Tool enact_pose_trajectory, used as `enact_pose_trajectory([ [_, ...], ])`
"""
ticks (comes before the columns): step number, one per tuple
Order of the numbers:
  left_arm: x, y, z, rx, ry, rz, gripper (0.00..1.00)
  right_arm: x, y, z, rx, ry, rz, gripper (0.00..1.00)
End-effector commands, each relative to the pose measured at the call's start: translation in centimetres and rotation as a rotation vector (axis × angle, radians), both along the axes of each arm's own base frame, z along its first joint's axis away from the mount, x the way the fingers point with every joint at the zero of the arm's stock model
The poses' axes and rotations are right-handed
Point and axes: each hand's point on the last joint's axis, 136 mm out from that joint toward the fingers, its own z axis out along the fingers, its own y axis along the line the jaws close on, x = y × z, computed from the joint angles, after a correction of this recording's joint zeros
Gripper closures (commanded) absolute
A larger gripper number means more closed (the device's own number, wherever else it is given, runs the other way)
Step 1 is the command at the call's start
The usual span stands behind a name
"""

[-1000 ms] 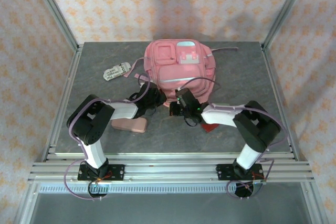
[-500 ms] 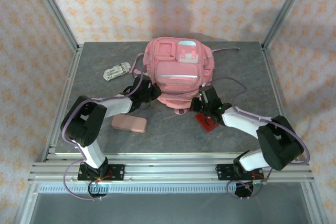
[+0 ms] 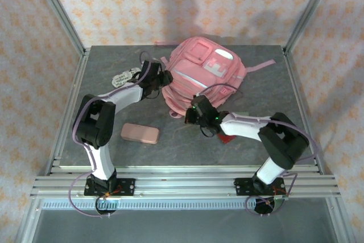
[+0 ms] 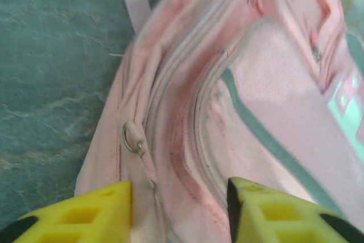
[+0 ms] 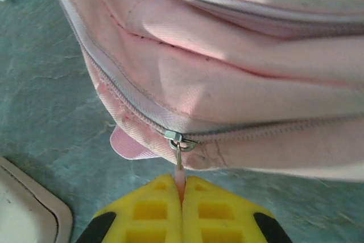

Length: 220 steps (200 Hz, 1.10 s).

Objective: Pack books, pencil case, and school supplies into a backpack

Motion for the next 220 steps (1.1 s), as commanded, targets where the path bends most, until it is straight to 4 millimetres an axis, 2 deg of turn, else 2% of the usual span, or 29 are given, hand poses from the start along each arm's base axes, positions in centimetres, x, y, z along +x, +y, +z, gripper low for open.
enact_pose_trajectory([
  [1,-1.2,0.4,3.2,-0.008,-0.072,0.002,0.51,0.9,2.6,0.7,0.077,0.002,0.027,1.00],
  [27,-4.8,0.4,1.6,-0.068,-0.029,0.002,0.47,1.1,3.4,0.4,0.081,0.007,0.051,1.00],
  [49,-7.8,-0.1,-1.1,-0.077,0.026,-0.001,0.42,1.1,3.3,0.2,0.070,0.006,0.053,1.00],
  [63,-8.9,-1.0,-2.5,-0.077,0.051,-0.017,0.41,1.0,3.1,-0.1,0.067,0.011,0.053,1.00],
  [84,-9.1,-2.6,-3.9,-0.074,0.072,-0.042,0.41,0.7,3.0,-0.4,0.068,0.020,0.052,1.00],
  [107,-8.1,-4.0,-4.1,-0.072,0.057,-0.055,0.40,0.4,2.9,-0.7,0.069,0.028,0.052,1.00],
  [123,-7.2,-4.2,-4.6,-0.052,0.055,-0.044,0.41,0.3,3.0,-0.7,0.069,0.029,0.056,1.00],
  [139,-6.7,-3.9,-5.6,-0.020,0.074,-0.022,0.55,0.4,2.9,-0.7,0.062,0.027,0.055,1.00],
  [162,-6.2,-3.8,-6.4,-0.011,0.090,-0.020,0.89,0.5,2.5,-0.8,0.026,0.018,0.058,1.00],
  [173,-6.2,-3.6,-6.4,-0.008,0.093,-0.015,1.00,0.4,2.1,-0.7,0.008,0.010,0.060,1.00],
  [197,-6.4,-2.9,-6.0,-0.007,0.083,-0.011,1.00,0.2,0.5,-1.1,-0.038,0.006,0.047,1.00],
  [220,-6.4,-1.6,-5.5,-0.004,0.075,0.007,1.00,0.0,-2.2,-1.9,-0.081,0.017,0.011,1.00],
])
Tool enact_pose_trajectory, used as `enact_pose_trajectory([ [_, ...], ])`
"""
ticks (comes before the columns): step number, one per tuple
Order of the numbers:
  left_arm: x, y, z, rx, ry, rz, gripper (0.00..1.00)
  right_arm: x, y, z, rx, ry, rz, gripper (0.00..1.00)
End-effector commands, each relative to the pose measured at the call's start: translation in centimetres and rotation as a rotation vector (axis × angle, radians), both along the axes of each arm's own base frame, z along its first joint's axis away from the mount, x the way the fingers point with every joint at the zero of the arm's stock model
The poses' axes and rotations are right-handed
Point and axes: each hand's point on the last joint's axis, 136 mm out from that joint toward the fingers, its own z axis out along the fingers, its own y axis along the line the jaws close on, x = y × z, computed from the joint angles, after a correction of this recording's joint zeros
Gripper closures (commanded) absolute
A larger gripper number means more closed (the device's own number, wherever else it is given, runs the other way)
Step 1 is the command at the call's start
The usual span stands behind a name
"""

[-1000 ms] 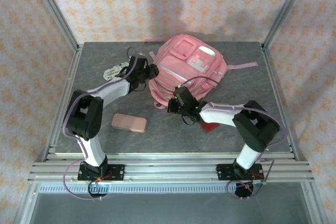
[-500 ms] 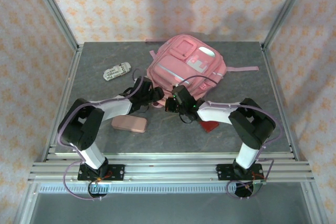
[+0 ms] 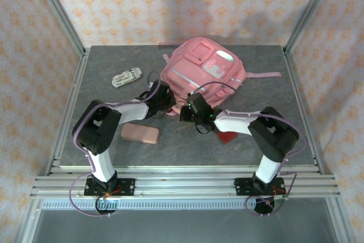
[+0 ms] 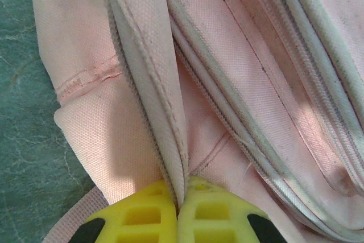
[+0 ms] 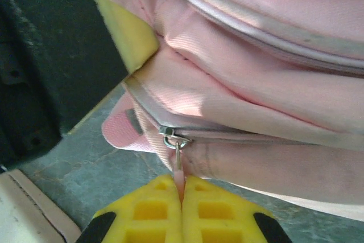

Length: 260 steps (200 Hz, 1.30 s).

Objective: Pack books, pencil case, and school supplies into a backpack

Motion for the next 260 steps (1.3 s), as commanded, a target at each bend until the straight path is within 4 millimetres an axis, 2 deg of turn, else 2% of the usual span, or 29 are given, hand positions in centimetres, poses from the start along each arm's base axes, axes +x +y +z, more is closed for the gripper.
enact_pose_trajectory([
  [1,1.1,2.1,1.3,0.018,-0.050,0.047,1.00,-1.2,-3.6,-1.3,-0.094,0.029,-0.026,1.00],
  [57,1.6,5.2,2.5,0.024,-0.070,0.082,1.00,-1.5,-12.5,-2.9,-0.194,0.058,-0.179,1.00],
  [74,1.9,5.6,2.7,0.030,-0.073,0.084,1.00,-1.7,-14.2,-2.9,-0.209,0.053,-0.218,1.00],
  [89,2.2,5.5,2.9,0.030,-0.078,0.074,1.00,-1.7,-14.8,-2.7,-0.221,0.049,-0.230,1.00],
  [113,3.0,4.8,3.5,0.020,-0.083,0.052,1.00,-1.6,-13.5,-1.8,-0.163,0.037,-0.202,1.00],
  [135,3.3,3.9,4.3,-0.019,-0.092,0.028,1.00,-1.1,-11.0,0.7,-0.111,-0.034,-0.149,1.00],
  [160,2.7,3.2,5.1,-0.048,-0.101,0.004,1.00,-0.7,-7.2,4.6,-0.003,-0.130,-0.050,0.74],
  [184,2.0,2.7,5.4,-0.064,-0.107,-0.002,1.00,0.2,-4.2,7.2,0.129,-0.165,0.013,0.62],
  [214,1.5,2.0,5.5,-0.082,-0.107,-0.011,1.00,1.3,-1.1,7.2,0.229,-0.118,0.065,0.57],
  [260,1.1,0.9,5.6,-0.104,-0.109,-0.027,1.00,2.3,0.4,5.7,0.261,-0.070,0.056,0.54],
])
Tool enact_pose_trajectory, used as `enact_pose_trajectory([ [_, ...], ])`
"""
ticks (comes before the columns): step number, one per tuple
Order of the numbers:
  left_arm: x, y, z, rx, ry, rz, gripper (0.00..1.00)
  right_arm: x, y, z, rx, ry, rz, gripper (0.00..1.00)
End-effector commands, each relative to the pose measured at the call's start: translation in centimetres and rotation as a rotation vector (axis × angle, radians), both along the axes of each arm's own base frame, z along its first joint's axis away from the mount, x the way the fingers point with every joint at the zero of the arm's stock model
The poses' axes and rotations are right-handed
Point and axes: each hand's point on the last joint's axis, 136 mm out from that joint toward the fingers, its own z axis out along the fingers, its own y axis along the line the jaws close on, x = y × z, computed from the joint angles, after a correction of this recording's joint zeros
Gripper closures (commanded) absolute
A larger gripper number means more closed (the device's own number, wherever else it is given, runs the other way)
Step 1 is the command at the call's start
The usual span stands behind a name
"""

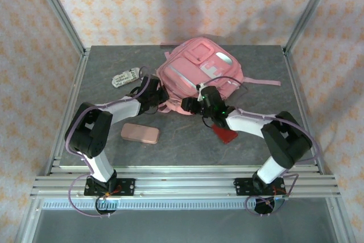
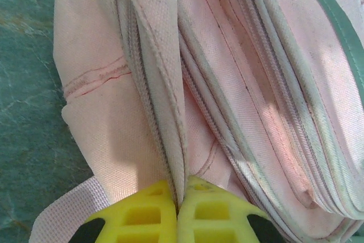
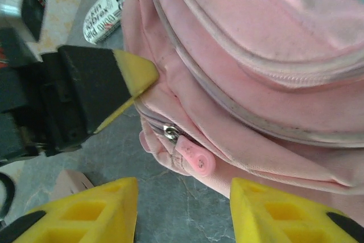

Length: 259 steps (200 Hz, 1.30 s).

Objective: Pack books, pencil case, and school supplies into a backpack

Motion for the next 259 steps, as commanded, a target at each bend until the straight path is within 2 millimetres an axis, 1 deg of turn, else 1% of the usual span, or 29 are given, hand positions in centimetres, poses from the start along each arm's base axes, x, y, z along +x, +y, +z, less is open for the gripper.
enact_pose_trajectory([
  [1,0.3,-1.7,3.1,-0.073,-0.088,-0.034,1.00,0.6,1.5,1.1,0.066,-0.002,0.011,0.54],
  [33,0.1,-1.9,3.3,-0.081,-0.090,-0.037,1.00,0.9,1.5,0.2,0.061,0.013,-0.005,0.54],
  [47,0.0,-2.1,3.3,-0.087,-0.090,-0.042,1.00,1.1,1.7,-0.1,0.063,0.015,-0.006,0.57],
  [86,-0.3,-2.8,3.2,-0.096,-0.085,-0.055,1.00,2.1,2.5,-0.1,0.082,0.007,-0.009,0.60],
  [100,-0.4,-3.1,3.1,-0.100,-0.082,-0.058,1.00,2.5,2.7,-0.1,0.083,0.004,-0.010,0.68],
  [118,-0.6,-3.3,2.9,-0.102,-0.076,-0.063,1.00,3.0,2.8,-0.6,0.074,0.010,-0.023,0.74],
  [133,-0.7,-3.6,2.8,-0.106,-0.075,-0.069,1.00,3.3,2.8,-1.0,0.068,0.015,-0.032,0.85],
  [148,-0.7,-3.7,2.7,-0.104,-0.075,-0.069,1.00,3.5,2.8,-1.5,0.060,0.020,-0.043,0.90],
  [159,-0.7,-3.8,2.6,-0.106,-0.073,-0.072,1.00,3.7,2.6,-1.7,0.051,0.022,-0.058,0.91],
  [168,-0.7,-3.8,2.6,-0.106,-0.073,-0.072,1.00,3.9,2.5,-2.0,0.041,0.023,-0.066,1.00],
  [190,-0.7,-3.5,2.5,-0.090,-0.074,-0.063,1.00,3.8,2.1,-2.6,0.005,0.037,-0.074,1.00],
  [207,-0.6,-2.9,2.2,-0.072,-0.073,-0.047,1.00,3.3,1.2,-3.4,-0.044,0.057,-0.085,1.00],
  [224,-0.4,-2.1,2.0,-0.069,-0.068,-0.028,1.00,2.3,-0.5,-4.3,-0.106,0.064,-0.111,1.00],
  [232,-0.3,-1.6,2.0,-0.072,-0.066,-0.018,1.00,1.7,-1.7,-5.0,-0.142,0.070,-0.129,1.00],
  [244,-0.2,-1.0,2.3,-0.076,-0.075,-0.006,1.00,0.7,-3.3,-5.4,-0.190,0.067,-0.153,1.00],
  [259,-0.1,-0.4,2.8,-0.074,-0.087,0.004,1.00,-0.7,-6.0,-6.2,-0.252,0.064,-0.207,1.00],
])
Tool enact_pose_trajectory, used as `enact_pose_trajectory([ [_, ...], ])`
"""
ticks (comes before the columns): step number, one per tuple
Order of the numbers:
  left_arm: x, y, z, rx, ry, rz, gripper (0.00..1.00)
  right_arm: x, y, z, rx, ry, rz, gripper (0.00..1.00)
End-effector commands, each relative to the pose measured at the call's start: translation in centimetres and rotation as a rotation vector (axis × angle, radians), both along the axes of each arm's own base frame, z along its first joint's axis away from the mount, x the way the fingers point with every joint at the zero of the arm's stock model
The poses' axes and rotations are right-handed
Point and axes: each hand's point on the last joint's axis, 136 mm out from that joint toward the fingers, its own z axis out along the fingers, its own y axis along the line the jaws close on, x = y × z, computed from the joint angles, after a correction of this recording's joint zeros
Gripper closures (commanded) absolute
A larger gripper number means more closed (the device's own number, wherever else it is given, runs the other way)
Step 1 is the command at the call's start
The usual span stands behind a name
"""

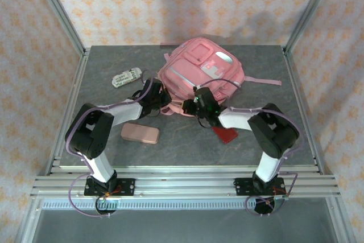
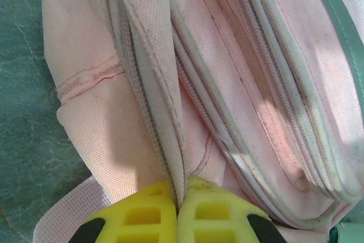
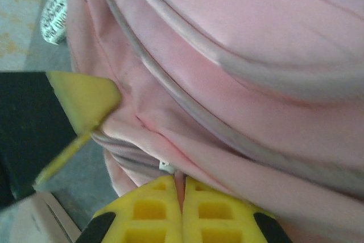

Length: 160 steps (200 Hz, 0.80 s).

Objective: Pack books, pencil case, and school supplies into a backpack

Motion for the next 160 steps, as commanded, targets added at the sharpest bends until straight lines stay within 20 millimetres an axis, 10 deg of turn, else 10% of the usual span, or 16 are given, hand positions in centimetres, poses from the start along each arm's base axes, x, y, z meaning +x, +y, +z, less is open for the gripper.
enact_pose_trajectory([
  [1,1.0,0.6,3.5,-0.049,-0.097,0.012,1.00,-1.8,-6.0,-2.6,-0.202,0.013,-0.126,1.00],
  [38,1.2,0.9,3.9,-0.043,-0.104,0.011,1.00,-3.3,-11.4,-3.2,-0.309,-0.012,-0.268,1.00],
  [81,1.4,0.9,3.9,-0.034,-0.106,0.001,1.00,-2.3,-12.8,-1.8,-0.318,-0.062,-0.312,1.00],
  [141,4.5,5.9,6.2,0.101,-0.139,0.065,1.00,-2.6,-4.1,2.4,-0.128,-0.149,-0.025,1.00],
  [160,5.0,6.6,7.7,0.115,-0.156,0.085,0.66,-3.1,-0.9,3.0,-0.049,-0.161,0.055,1.00],
])
